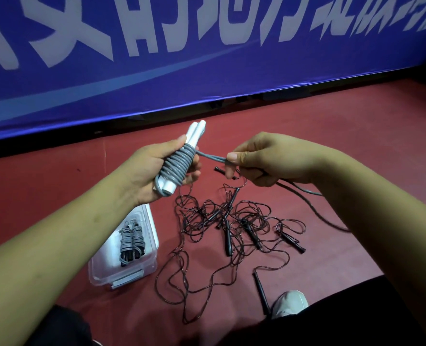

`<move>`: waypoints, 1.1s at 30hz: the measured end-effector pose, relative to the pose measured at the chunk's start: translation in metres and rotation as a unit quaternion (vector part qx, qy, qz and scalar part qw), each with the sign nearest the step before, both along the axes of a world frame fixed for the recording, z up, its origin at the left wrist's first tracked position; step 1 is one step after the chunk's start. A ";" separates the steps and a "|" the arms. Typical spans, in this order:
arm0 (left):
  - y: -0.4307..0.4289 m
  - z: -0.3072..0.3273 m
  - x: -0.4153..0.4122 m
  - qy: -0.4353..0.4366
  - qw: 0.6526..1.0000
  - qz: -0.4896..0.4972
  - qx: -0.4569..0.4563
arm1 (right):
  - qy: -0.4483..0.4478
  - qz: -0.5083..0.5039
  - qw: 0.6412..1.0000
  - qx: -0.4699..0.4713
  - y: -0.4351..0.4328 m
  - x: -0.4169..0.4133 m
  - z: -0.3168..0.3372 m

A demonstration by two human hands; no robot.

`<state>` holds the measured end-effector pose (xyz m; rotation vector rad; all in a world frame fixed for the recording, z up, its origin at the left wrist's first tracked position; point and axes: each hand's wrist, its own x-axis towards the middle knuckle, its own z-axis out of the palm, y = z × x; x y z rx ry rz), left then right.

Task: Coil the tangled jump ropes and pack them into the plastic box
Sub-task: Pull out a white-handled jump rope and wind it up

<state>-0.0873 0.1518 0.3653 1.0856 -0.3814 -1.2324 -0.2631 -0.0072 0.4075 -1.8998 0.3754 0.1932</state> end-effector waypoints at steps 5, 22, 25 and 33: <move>0.002 0.003 -0.008 -0.071 0.997 0.015 0.007 | -0.034 0.033 0.996 -0.069 0.005 -0.005 0.011; 0.002 -0.019 0.005 -0.652 0.741 -0.047 0.154 | -0.090 0.027 0.991 -0.097 0.014 -0.001 0.012; 0.002 -0.021 0.002 -0.713 0.676 -0.068 0.174 | -0.103 0.024 0.991 -0.081 0.017 0.001 0.011; 0.005 -0.017 -0.008 -0.773 0.591 -0.087 0.213 | -0.128 0.045 0.970 -0.199 0.029 0.002 0.013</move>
